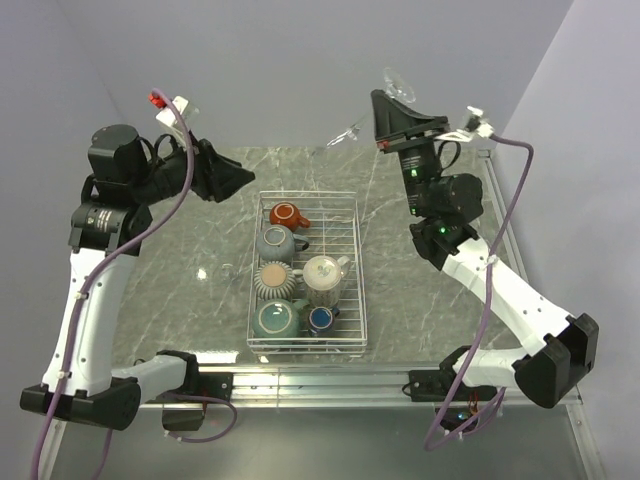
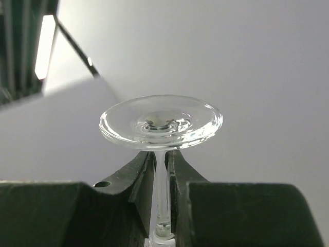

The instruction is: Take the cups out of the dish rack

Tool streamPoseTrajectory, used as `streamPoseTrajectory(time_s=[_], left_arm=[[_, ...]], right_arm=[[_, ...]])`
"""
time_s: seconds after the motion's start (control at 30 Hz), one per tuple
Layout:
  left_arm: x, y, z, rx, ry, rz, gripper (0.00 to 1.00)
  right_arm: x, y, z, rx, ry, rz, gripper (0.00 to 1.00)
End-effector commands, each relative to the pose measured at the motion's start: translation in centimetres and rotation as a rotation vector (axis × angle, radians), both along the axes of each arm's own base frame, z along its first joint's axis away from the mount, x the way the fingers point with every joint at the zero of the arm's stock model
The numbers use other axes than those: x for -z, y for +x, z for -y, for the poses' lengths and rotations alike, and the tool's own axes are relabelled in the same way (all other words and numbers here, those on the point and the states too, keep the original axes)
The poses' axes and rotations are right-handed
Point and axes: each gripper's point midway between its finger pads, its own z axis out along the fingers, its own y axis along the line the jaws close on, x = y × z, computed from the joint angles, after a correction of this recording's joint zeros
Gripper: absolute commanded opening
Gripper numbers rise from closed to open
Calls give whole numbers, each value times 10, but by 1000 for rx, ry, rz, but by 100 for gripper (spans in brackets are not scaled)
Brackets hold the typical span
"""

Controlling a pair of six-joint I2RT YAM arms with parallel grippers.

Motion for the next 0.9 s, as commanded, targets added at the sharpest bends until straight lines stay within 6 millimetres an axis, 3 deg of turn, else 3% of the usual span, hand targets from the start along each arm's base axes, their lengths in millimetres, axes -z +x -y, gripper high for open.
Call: streamPoseTrajectory(time_s=[0.0, 0.17, 0.3, 0.53, 0.73, 0.87], left_arm=[[-34, -15, 18, 113, -136, 54, 54], [-52, -16, 27, 172, -243, 53, 54], [-60, -30, 34, 256, -297, 29, 55], [-59, -38, 41, 299, -391, -85, 57], [-75, -46, 47, 347, -427, -86, 56], [-66, -44, 49, 339, -436, -138, 55]], right_arm=[[-40, -23, 48, -52, 426, 45, 0], [-43, -28, 45, -184, 573, 28, 0], [-44, -27, 45, -199, 625, 18, 0], [-42, -22, 38, -182, 699, 20, 0], [-40, -21, 23, -153, 719, 32, 0], [-39, -20, 22, -138, 747, 48, 0]])
